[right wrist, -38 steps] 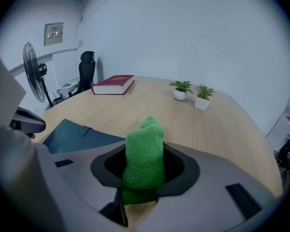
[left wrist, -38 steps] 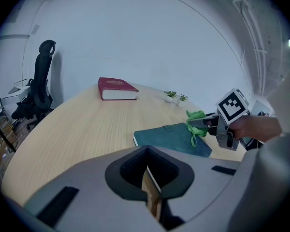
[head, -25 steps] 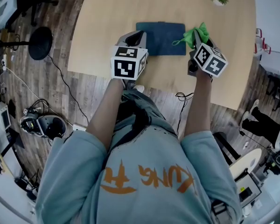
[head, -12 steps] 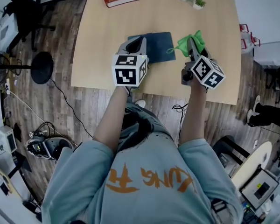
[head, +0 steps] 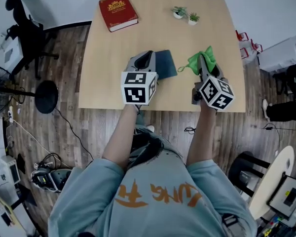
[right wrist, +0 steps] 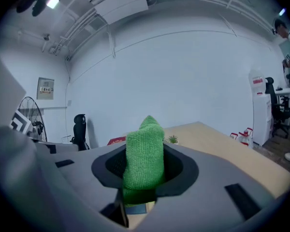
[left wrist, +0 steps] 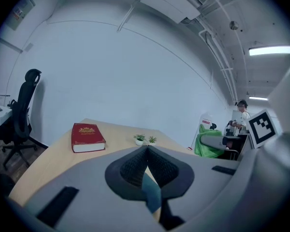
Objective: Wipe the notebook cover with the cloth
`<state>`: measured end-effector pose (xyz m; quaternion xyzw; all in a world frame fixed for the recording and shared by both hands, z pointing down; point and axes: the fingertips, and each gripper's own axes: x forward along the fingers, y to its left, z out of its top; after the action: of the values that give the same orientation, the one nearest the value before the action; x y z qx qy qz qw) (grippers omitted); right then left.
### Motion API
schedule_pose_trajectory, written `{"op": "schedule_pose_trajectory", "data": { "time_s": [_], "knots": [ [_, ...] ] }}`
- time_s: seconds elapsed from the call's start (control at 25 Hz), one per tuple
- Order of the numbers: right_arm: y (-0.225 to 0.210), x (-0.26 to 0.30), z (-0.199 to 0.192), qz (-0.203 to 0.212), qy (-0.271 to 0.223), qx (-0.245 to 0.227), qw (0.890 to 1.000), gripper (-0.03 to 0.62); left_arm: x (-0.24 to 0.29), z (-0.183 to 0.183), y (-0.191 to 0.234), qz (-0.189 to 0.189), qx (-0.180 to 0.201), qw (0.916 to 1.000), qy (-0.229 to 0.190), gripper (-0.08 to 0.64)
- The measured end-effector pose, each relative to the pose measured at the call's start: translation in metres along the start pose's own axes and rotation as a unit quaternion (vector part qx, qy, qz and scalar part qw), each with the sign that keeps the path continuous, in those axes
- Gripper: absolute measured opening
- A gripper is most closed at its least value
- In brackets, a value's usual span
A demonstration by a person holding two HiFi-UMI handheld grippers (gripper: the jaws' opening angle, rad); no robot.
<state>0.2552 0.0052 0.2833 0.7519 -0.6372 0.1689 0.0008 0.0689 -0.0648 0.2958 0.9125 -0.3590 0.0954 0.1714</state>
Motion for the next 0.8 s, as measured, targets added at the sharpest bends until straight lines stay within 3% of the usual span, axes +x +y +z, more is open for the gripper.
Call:
{"op": "schedule_pose_trajectory", "data": {
  "time_s": [0.36, 0.6, 0.8],
  "knots": [
    [0.002, -0.054, 0.056, -0.049, -0.057, -0.064, 0.995, 0.127, -0.029, 0.058, -0.037, -0.021, 0.056, 0.9962, -0.063, 0.018],
    [0.020, -0.077, 0.088, -0.047, -0.096, -0.114, 0.988, 0.127, -0.051, 0.102, -0.056, -0.027, 0.086, 0.9880, -0.126, 0.018],
    [0.038, -0.091, 0.104, -0.055, -0.110, -0.178, 0.976, 0.127, -0.064, 0.114, -0.062, -0.023, 0.104, 0.9834, -0.147, 0.018]
  ]
}}
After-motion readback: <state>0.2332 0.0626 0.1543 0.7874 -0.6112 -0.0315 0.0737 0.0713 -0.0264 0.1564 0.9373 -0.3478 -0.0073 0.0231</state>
